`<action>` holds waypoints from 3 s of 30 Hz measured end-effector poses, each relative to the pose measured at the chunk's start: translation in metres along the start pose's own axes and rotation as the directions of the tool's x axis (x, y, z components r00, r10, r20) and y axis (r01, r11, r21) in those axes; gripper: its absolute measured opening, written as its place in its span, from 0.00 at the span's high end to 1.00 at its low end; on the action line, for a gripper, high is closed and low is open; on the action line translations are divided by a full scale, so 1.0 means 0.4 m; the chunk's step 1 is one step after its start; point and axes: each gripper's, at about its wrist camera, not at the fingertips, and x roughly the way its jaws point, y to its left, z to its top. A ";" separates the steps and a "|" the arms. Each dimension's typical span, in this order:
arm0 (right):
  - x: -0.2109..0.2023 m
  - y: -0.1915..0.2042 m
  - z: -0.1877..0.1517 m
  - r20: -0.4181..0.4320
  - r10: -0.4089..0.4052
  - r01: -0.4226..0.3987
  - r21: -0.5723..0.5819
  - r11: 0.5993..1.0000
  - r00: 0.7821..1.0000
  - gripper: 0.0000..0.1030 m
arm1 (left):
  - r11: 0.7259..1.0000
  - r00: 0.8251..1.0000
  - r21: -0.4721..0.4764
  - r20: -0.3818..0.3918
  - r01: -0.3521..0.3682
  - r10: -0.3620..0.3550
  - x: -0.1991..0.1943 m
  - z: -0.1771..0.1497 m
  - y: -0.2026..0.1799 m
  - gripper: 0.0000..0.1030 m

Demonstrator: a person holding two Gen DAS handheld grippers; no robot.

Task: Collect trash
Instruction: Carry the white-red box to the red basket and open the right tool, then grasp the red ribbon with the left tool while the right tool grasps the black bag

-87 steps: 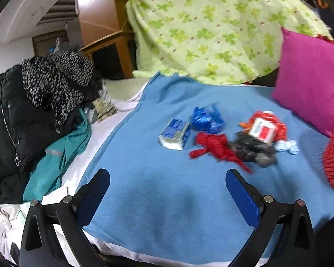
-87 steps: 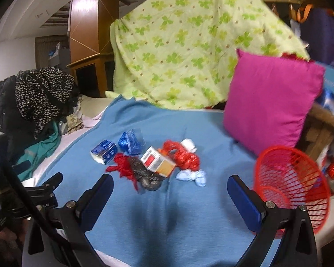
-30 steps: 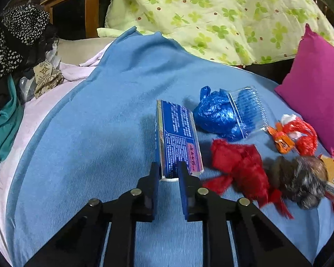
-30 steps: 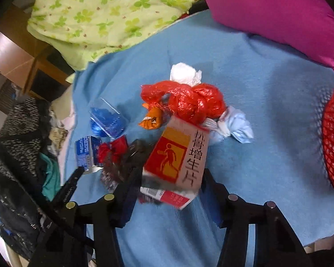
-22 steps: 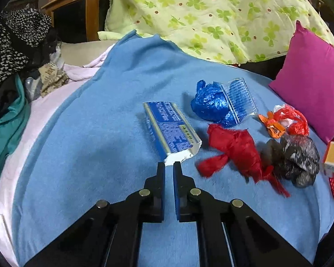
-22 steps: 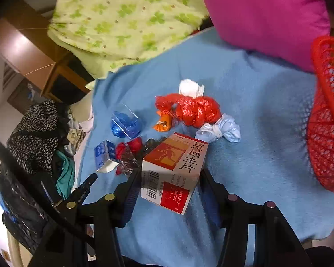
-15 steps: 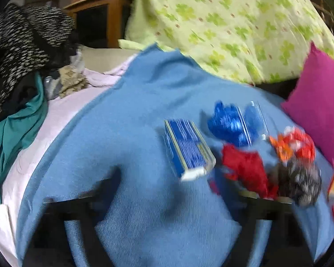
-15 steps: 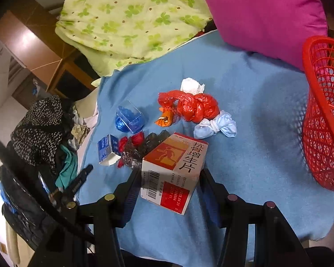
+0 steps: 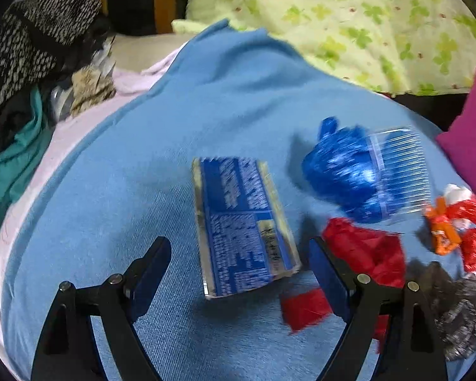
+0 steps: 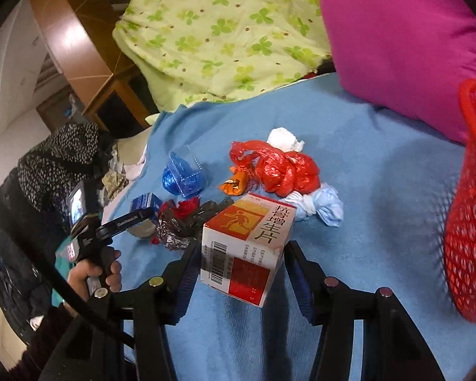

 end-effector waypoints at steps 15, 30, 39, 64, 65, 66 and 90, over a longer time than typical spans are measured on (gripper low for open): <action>-0.252 -0.046 0.025 0.294 0.057 -0.059 -0.003 0.998 0.954 0.45 | 0.988 0.961 0.106 0.241 0.115 -0.138 -0.303 -0.092 -0.057 0.49; -0.596 -0.289 0.034 0.416 -0.184 0.151 0.110 0.982 0.891 0.45 | 0.616 0.771 0.594 -0.011 0.517 -0.637 -0.586 -0.222 -0.763 0.48; -0.587 -0.484 0.036 0.378 -0.197 0.092 0.277 0.956 0.905 0.25 | 0.513 0.756 0.640 -0.170 0.573 -0.633 -0.562 -0.295 -0.947 0.35; -0.170 0.019 0.094 0.114 0.231 -0.226 -0.055 0.973 0.966 0.25 | 0.958 0.946 0.083 0.152 0.276 -0.286 -0.275 -0.153 -0.029 0.34; -0.124 0.026 0.085 0.071 0.245 -0.243 -0.036 0.969 0.967 0.25 | 0.955 0.944 0.080 0.147 0.286 -0.295 -0.271 -0.154 -0.038 0.34; -0.090 0.027 0.079 0.045 0.257 -0.256 -0.018 0.966 0.965 0.25 | 0.954 0.944 0.077 0.146 0.288 -0.297 -0.268 -0.151 -0.032 0.34; 0.245 0.065 0.029 -0.217 0.120 -0.135 -0.059 0.989 0.969 0.78 | 0.937 0.937 -0.030 -0.015 0.348 -0.348 -0.087 -0.098 -0.101 0.34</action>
